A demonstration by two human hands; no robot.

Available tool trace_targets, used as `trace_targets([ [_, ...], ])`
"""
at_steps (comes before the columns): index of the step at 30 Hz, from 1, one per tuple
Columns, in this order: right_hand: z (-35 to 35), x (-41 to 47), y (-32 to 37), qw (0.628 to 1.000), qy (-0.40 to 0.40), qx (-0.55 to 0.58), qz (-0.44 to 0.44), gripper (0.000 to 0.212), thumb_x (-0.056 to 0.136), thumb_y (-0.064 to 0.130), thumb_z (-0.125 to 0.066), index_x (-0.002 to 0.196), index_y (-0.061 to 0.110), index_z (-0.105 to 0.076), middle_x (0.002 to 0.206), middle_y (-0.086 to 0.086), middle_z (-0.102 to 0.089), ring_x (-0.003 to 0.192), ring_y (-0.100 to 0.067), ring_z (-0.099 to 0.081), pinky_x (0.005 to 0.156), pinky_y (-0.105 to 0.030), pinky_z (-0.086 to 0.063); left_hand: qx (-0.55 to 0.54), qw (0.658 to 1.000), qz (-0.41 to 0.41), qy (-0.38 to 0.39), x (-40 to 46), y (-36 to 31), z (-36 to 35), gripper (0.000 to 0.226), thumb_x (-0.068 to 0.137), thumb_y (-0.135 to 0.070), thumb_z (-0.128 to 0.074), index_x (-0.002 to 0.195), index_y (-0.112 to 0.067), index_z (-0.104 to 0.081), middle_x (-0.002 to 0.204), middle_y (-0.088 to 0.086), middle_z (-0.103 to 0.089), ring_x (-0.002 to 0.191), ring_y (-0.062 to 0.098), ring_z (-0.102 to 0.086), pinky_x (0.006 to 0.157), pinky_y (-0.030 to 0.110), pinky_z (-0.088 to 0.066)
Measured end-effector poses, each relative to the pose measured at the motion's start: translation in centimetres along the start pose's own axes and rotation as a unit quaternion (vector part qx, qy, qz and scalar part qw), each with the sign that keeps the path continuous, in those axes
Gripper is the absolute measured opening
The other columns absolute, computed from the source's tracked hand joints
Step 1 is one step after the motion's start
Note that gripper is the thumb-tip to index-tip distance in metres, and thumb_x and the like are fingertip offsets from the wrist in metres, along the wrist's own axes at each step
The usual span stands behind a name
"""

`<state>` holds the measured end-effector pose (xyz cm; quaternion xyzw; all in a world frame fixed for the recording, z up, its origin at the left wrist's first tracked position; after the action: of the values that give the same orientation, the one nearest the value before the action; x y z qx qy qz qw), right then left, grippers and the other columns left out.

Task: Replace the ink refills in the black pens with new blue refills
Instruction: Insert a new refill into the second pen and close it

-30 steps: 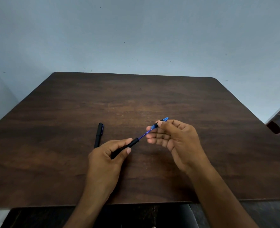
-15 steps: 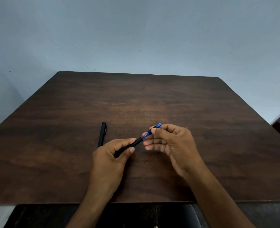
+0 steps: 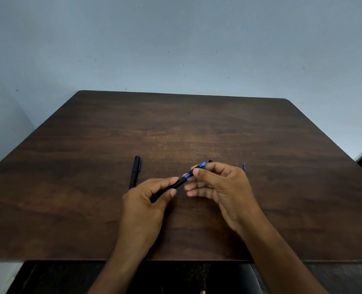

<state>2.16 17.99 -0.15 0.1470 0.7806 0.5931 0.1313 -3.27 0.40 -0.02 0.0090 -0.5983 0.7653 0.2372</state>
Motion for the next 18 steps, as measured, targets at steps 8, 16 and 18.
trace_targets([
  [8,0.0,-0.3,0.2,1.0,0.005,-0.027,-0.008,0.012,0.089,0.01,-0.071,0.095,0.0,-0.075,0.089,-0.023,-0.077,0.082,-0.039,-0.075,0.075,-0.045,-0.063,0.007,1.0,-0.008,0.003,0.0,0.0,-0.1,0.038,0.084,-0.005,-0.078,0.102,-0.039,-0.076,0.101,-0.027,-0.075,0.098,-0.008,-0.068,0.086,0.007,-0.049],
  [16,-0.2,-0.3,1.2,0.988,-0.006,-0.149,0.029,0.014,0.091,0.017,-0.071,0.086,0.004,-0.072,0.074,-0.014,-0.075,0.064,-0.025,-0.07,0.06,-0.037,-0.059,0.012,1.0,-0.003,0.007,0.0,-0.2,-0.1,0.038,0.084,-0.006,-0.078,0.101,-0.04,-0.076,0.101,-0.029,-0.074,0.098,-0.009,-0.067,0.086,0.005,-0.047],
  [18,-0.2,-0.2,1.4,0.976,-0.013,-0.213,0.041,0.017,0.092,0.023,-0.07,0.081,0.009,-0.07,0.067,-0.008,-0.073,0.057,-0.018,-0.068,0.054,-0.031,-0.054,0.013,1.0,-0.004,0.011,-0.1,-0.2,-0.1,0.038,0.083,-0.006,-0.078,0.101,-0.04,-0.076,0.101,-0.029,-0.074,0.099,-0.009,-0.067,0.086,0.005,-0.046],
])
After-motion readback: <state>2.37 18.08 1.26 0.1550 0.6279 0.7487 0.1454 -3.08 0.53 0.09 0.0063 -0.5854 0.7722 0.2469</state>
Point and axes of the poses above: each hand's wrist, its own x-axis towards the middle knuckle, its own z-axis out of the back of the hand, y = z × x, the point moved 6 cm from there along x, towards the middle knuckle
